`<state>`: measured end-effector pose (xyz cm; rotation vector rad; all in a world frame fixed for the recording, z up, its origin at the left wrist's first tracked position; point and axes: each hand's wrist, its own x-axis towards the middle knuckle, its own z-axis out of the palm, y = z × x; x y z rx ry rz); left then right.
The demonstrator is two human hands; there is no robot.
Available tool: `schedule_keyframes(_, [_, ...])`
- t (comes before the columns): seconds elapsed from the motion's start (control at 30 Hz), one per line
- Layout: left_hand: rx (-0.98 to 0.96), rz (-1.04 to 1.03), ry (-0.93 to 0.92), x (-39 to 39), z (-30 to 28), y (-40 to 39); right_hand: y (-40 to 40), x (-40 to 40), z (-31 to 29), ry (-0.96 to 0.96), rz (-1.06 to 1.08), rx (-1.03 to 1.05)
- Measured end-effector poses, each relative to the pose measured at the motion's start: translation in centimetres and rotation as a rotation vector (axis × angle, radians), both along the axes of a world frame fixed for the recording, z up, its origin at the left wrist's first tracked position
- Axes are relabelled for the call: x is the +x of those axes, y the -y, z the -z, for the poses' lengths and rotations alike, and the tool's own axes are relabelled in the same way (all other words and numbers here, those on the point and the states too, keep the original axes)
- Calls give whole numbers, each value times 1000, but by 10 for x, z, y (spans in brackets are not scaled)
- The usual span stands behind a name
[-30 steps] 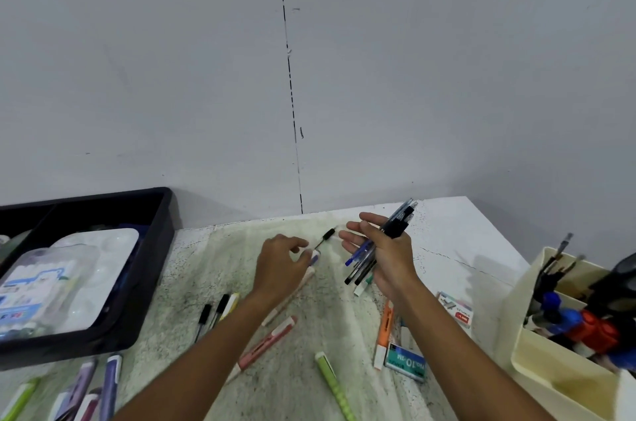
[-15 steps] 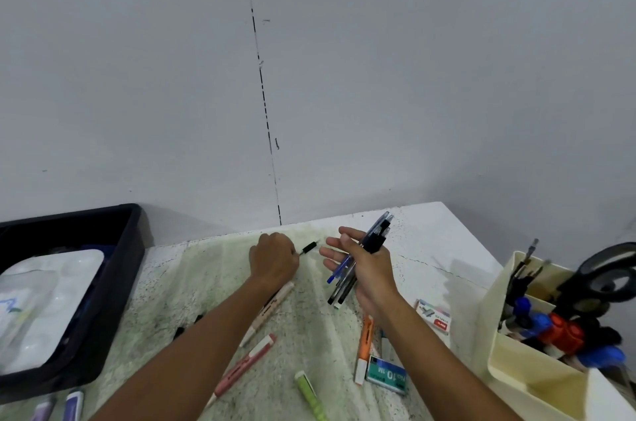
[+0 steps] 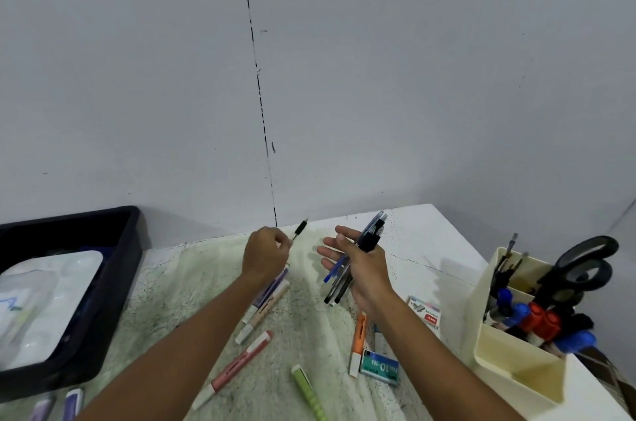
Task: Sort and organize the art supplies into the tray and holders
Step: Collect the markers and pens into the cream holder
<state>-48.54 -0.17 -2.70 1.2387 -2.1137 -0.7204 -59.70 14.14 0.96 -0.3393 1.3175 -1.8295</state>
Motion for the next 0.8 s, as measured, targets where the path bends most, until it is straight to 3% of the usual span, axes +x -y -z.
schedule_keyframes(0.13, [192, 100, -353, 8, -28, -26, 2, 2, -6, 29, 42, -17])
schedule_keyframes(0.2, [233, 173, -436, 12, -35, -45, 5, 8, -10, 59, 35, -44])
schedule_keyframes(0.43, [-20, 260, -411, 24, -35, -75, 16, 41, -15, 153, 16, -127])
schedule_keyframes(0.63, [-155, 256, -414, 46, -33, -76, 16, 58, -18, 96, -56, -82])
schedule_keyframes(0.7, [-56, 131, -490, 56, -33, -78, 17, 63, -22, 92, -51, -92])
schedule_keyframes(0.8, [407, -117, -754, 70, -39, -80, 22, 68, -29, 149, -59, -170])
